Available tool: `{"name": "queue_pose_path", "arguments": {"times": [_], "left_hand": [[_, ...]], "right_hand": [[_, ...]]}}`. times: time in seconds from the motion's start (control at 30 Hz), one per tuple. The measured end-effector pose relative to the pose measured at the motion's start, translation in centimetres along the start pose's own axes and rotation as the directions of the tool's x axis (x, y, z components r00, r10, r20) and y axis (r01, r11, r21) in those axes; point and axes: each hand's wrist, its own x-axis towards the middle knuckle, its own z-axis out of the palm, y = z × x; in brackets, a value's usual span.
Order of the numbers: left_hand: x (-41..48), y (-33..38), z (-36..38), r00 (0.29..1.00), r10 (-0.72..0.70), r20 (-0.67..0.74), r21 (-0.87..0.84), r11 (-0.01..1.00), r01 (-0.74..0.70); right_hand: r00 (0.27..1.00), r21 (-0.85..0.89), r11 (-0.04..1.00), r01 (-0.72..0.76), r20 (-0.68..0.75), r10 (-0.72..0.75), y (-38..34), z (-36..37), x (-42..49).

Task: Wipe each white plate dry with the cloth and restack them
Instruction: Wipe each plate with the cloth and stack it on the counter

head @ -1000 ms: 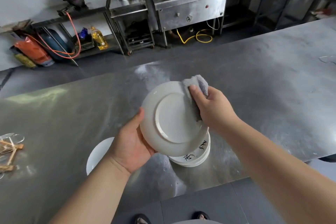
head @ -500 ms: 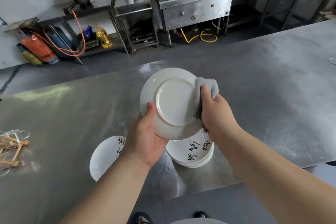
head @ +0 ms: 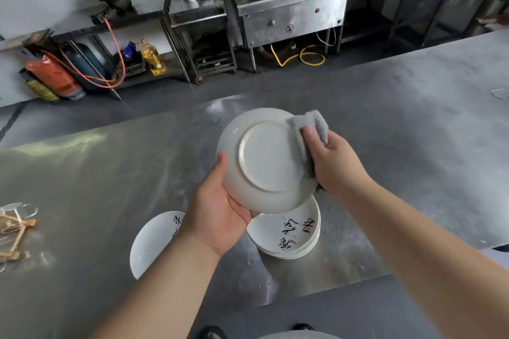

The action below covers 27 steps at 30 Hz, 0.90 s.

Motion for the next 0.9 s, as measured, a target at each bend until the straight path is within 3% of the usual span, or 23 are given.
{"name": "queue_pose_path", "arguments": {"times": [0.1,0.2,0.33,0.43,0.53,0.67,0.73,0.8,0.83,0.9], "left_hand": [[0.4,-0.6,0.2,0.998,-0.023,-0.062,-0.009,1.000,0.023],[0.7,-2.4,1.1,0.992,-0.019,-0.121,-0.072,0.997,0.010],[1.2,-3.9,0.9,0.987,-0.058,-0.149,-0.111,0.993,0.041],[1.3,-4.1,-0.7,0.983,-0.105,-0.151,-0.093,0.991,0.091],[1.1,-4.2,-2.5,0.978,-0.154,-0.141,-0.094,0.985,0.142],[1.2,-4.9,-3.7,0.945,-0.240,-0.221,0.119,0.955,0.270],[1.7,-5.0,-4.0,0.927,-0.226,-0.301,0.341,0.882,0.326],[2.3,-4.7,-4.0,0.895,-0.215,-0.391,0.540,0.734,0.412],[2.6,-4.5,-4.0,0.878,-0.233,-0.418,0.573,0.683,0.454],[3.4,-4.1,-4.0,0.857,-0.301,-0.418,0.518,0.696,0.497]], "right_hand": [[0.998,-0.145,0.988,0.057,-0.032,-0.063,0.6,0.4,-0.2],[0.981,-0.017,0.995,-0.099,-0.167,0.095,2.8,3.2,-3.6],[0.941,0.177,0.925,-0.335,0.012,0.339,5.3,5.0,-7.1],[0.960,0.116,0.955,-0.272,0.105,0.261,5.8,2.1,-5.6],[0.970,-0.068,0.976,-0.206,0.120,0.213,6.0,-2.1,-3.0],[0.822,0.094,0.884,-0.457,0.425,0.379,6.1,-5.1,-0.9],[0.799,0.112,0.863,-0.493,0.451,0.397,6.2,-5.4,-0.7],[0.807,0.120,0.861,-0.495,0.431,0.404,6.3,-5.3,-0.7],[0.816,0.115,0.866,-0.487,0.413,0.404,6.3,-5.1,-0.6],[0.835,0.105,0.882,-0.459,0.389,0.389,6.0,-4.7,-0.3]]}}
